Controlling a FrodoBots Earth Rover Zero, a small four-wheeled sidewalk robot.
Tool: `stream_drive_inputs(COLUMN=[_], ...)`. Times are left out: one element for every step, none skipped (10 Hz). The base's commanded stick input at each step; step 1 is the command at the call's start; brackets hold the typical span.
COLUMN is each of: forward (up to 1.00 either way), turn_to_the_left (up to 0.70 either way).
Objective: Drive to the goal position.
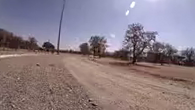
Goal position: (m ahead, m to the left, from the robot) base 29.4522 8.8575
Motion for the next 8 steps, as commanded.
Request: stream_drive_inputs(forward=[0.85,0.85,0.85,0.85,0.85,0.85,0.85,0.85], turn_to_the_left=[0.0,0.0,0.0,0.0,0.0,0.0,0.0,0.0])
